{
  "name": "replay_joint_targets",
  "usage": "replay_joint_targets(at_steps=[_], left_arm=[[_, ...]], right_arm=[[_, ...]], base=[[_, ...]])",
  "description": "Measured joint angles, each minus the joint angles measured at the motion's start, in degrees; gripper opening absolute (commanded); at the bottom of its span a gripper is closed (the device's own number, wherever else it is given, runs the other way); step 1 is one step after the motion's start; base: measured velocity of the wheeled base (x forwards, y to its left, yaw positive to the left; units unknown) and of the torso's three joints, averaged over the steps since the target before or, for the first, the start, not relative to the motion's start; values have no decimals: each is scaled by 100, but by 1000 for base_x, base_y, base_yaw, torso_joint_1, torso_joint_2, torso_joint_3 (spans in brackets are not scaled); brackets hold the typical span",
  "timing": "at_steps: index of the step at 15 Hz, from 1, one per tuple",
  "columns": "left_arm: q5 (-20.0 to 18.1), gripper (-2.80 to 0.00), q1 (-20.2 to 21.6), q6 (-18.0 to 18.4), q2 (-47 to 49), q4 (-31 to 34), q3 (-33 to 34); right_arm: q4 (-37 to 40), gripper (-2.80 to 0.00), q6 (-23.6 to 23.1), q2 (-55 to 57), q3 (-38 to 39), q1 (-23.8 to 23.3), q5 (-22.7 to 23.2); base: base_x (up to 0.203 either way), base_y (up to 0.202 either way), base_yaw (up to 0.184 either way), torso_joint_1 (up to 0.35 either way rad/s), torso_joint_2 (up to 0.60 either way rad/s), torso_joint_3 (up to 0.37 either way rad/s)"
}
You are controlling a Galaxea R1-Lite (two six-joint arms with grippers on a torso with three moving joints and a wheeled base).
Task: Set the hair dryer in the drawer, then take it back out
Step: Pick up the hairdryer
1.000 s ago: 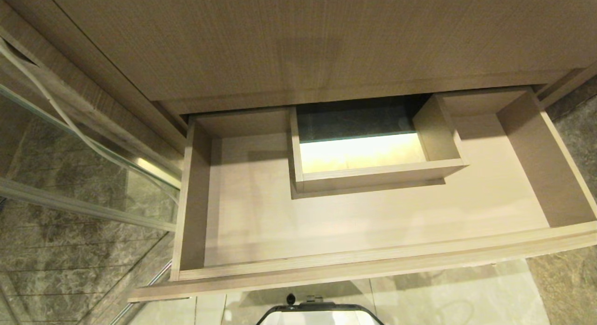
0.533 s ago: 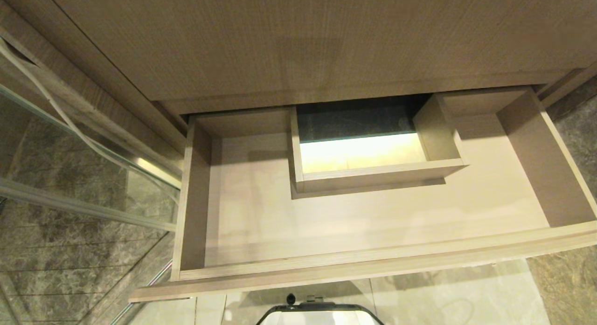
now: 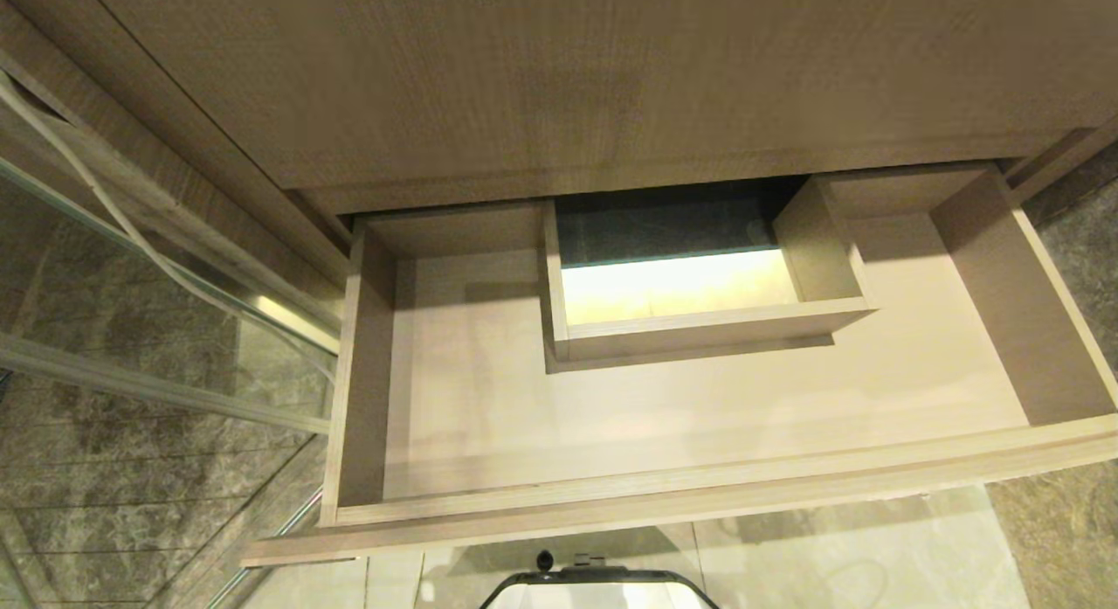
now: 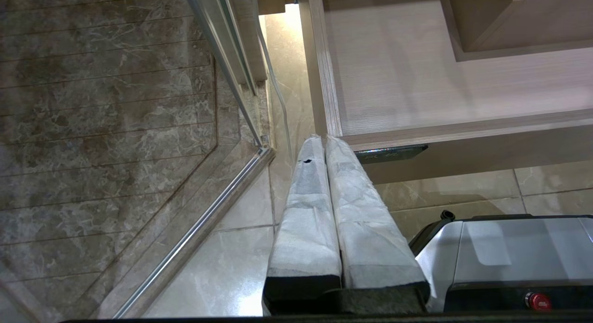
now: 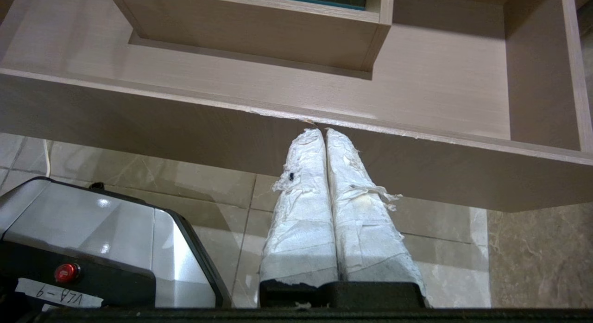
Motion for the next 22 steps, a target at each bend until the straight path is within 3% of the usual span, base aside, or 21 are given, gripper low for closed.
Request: replay_joint_targets(at_steps=[7, 10, 14, 22], left_arm=[[0, -280, 2, 0, 0, -1, 0], [2, -280, 0, 0, 0, 0, 0], [0, -280, 0, 1, 0, 0, 0], [3, -280, 0, 2, 0, 0, -2]], right_arm=[[-11, -280, 71, 0, 0, -5, 2], [-500, -280, 521, 0, 0, 0, -94], [-102, -280, 1119, 2, 0, -5, -140], [-91, -280, 1011, 5, 0, -6, -140]], base=[[0, 0, 0, 0, 0, 0], [0, 0, 0, 0, 0, 0], [0, 0, 0, 0, 0, 0], [0, 0, 0, 0, 0, 0]])
